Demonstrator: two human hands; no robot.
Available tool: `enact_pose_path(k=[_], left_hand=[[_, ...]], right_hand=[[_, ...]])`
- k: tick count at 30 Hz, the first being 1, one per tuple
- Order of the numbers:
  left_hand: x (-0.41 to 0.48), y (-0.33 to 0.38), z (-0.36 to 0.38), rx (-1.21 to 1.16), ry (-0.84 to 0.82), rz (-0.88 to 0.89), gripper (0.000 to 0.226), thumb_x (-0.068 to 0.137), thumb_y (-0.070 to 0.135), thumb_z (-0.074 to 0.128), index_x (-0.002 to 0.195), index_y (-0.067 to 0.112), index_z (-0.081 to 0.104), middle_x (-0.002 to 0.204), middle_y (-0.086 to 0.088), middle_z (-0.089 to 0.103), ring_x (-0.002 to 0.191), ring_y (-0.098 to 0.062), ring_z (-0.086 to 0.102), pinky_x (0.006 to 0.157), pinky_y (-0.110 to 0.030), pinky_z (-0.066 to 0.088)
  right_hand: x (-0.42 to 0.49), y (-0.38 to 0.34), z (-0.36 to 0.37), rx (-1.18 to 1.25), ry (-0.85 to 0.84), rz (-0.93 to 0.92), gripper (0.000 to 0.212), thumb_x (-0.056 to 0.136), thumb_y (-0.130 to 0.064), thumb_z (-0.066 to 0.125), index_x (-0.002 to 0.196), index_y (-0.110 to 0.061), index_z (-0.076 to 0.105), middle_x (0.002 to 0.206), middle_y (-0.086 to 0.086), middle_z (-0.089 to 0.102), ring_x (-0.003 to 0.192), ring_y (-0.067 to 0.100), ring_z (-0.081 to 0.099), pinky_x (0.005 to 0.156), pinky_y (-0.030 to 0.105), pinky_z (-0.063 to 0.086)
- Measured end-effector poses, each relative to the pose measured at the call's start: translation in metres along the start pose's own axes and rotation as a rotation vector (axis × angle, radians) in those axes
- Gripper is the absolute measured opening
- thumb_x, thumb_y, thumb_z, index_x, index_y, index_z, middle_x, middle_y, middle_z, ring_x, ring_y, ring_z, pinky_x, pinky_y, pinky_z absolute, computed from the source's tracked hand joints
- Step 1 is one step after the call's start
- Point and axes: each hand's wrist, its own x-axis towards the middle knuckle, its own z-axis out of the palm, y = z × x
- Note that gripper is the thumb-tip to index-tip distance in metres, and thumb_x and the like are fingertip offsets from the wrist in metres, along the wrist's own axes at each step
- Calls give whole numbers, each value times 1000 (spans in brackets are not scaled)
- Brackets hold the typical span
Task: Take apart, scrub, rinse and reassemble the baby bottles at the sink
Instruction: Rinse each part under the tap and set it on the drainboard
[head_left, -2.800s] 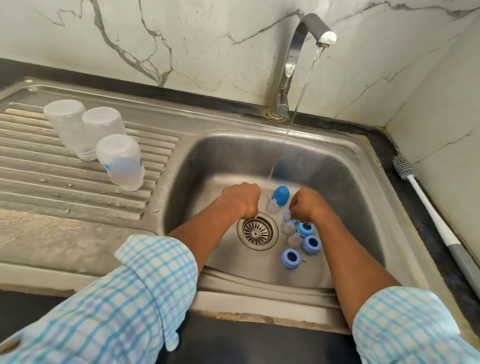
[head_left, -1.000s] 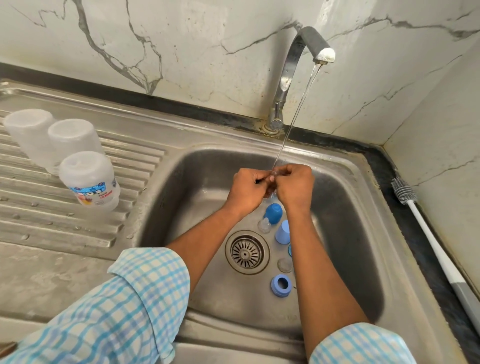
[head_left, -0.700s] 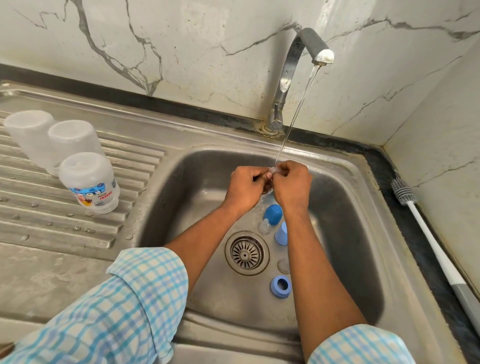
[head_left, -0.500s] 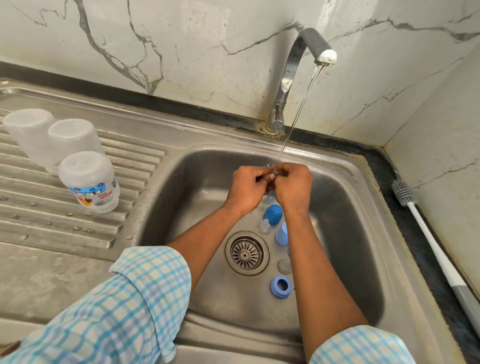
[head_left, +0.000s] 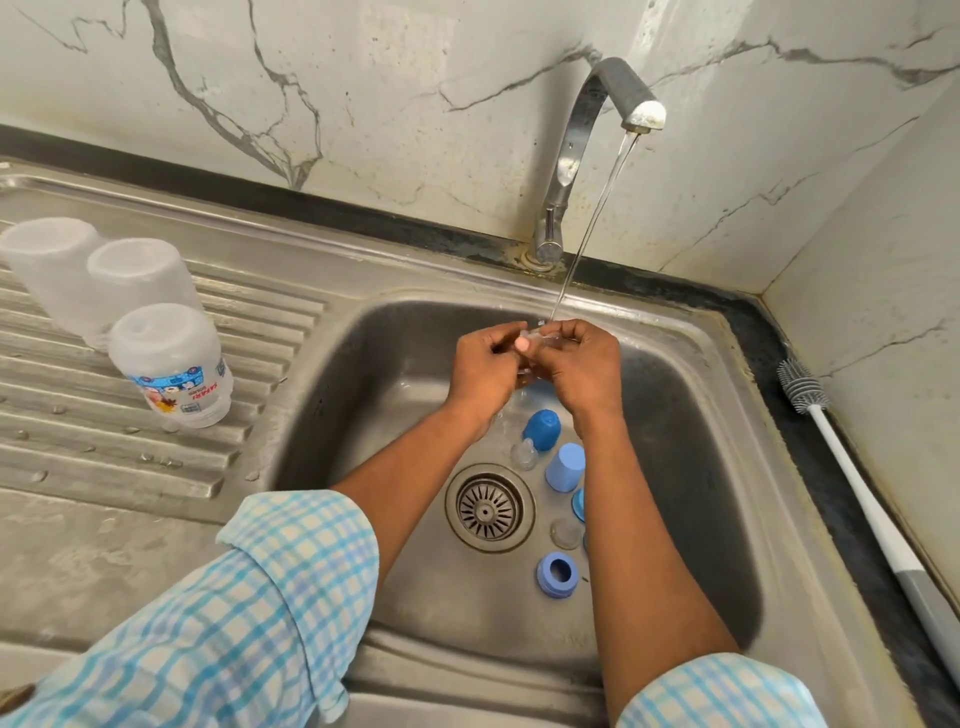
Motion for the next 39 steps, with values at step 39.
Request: enact_pose_path(k=[39], left_hand=[[0,3,-16,234,-143,39,9,89,7,70,97,2,73,80,-5,70,73,-12,67,72,-30,61]], right_hand=[[3,-1,-3,227,-43,58,36,87,16,59,109,-13,64,108,8,72,99,16,70,86,27,58]])
